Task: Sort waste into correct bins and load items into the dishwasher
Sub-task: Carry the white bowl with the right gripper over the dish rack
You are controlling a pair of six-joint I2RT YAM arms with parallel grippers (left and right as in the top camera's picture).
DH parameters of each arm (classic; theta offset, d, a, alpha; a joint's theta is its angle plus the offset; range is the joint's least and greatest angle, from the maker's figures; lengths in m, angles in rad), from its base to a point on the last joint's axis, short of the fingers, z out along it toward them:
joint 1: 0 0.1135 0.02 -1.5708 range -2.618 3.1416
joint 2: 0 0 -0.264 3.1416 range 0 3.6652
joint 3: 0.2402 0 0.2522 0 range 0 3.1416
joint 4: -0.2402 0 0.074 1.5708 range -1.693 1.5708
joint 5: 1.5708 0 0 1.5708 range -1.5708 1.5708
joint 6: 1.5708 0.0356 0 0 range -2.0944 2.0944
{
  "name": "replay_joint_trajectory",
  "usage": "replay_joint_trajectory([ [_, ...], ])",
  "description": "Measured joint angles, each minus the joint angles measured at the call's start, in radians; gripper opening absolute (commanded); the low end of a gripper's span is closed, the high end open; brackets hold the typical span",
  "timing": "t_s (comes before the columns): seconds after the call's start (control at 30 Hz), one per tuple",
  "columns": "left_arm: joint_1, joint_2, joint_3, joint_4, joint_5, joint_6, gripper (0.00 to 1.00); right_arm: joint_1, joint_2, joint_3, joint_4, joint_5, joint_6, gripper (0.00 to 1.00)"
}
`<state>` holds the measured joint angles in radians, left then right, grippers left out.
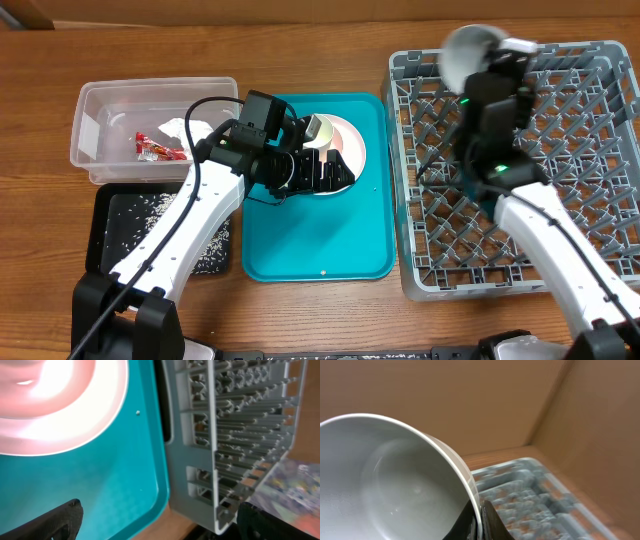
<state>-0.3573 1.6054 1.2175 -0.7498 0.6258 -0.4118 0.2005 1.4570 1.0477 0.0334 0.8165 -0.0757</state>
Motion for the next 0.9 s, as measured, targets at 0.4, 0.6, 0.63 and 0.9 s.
replay_joint_trajectory([
  [0.4, 0.0, 0.0, 0.001, 0.003, -0.278, 0.0, 1.0, -0.192, 0.278, 0.004, 0.417, 0.021, -0.391, 0.04],
  [0.6, 0.0, 0.0, 0.001, 0.003, -0.345, 0.0, 1.0, -0.192, 0.352, 0.004, 0.361, -0.029, -0.494, 0.04],
  [0.63, 0.0, 0.0, 0.001, 0.003, -0.349, 0.0, 1.0, -0.192, 0.359, 0.004, 0.351, -0.041, -0.501, 0.04],
  [0.9, 0.0, 0.0, 0.001, 0.003, -0.366, 0.0, 1.0, -0.187, 0.367, 0.013, 0.298, -0.057, -0.509, 0.05],
])
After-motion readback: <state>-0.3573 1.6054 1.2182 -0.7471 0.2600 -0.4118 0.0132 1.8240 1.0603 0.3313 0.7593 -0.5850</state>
